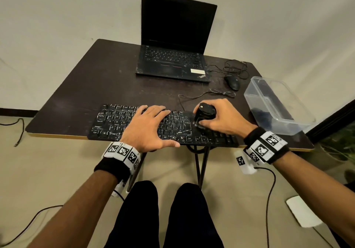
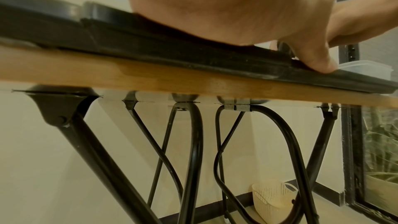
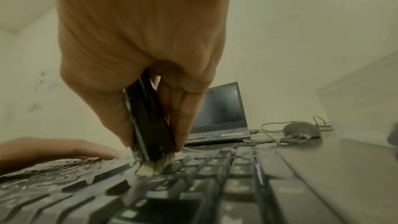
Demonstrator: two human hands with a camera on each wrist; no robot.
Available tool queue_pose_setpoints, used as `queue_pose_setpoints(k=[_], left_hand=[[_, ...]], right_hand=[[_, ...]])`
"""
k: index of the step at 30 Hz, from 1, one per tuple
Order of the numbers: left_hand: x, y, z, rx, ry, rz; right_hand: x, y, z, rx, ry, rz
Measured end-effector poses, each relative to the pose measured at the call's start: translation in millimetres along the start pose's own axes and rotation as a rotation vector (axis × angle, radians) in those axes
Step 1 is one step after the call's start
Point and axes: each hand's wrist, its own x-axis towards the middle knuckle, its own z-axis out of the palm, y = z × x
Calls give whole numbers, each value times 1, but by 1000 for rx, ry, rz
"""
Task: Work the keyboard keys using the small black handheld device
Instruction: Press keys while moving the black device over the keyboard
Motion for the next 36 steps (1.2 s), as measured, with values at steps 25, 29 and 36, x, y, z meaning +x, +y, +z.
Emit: queue_pose_setpoints(k=[25, 29, 36], left_hand=[[2, 8, 1, 18, -18, -1], [6, 13, 0, 11, -19, -9], [4, 13, -1, -3, 11, -6]], right_hand=[[-26, 28, -21, -22, 77, 130], [-33, 21, -16, 27, -76, 70], [-48, 9, 1, -5, 26, 62]])
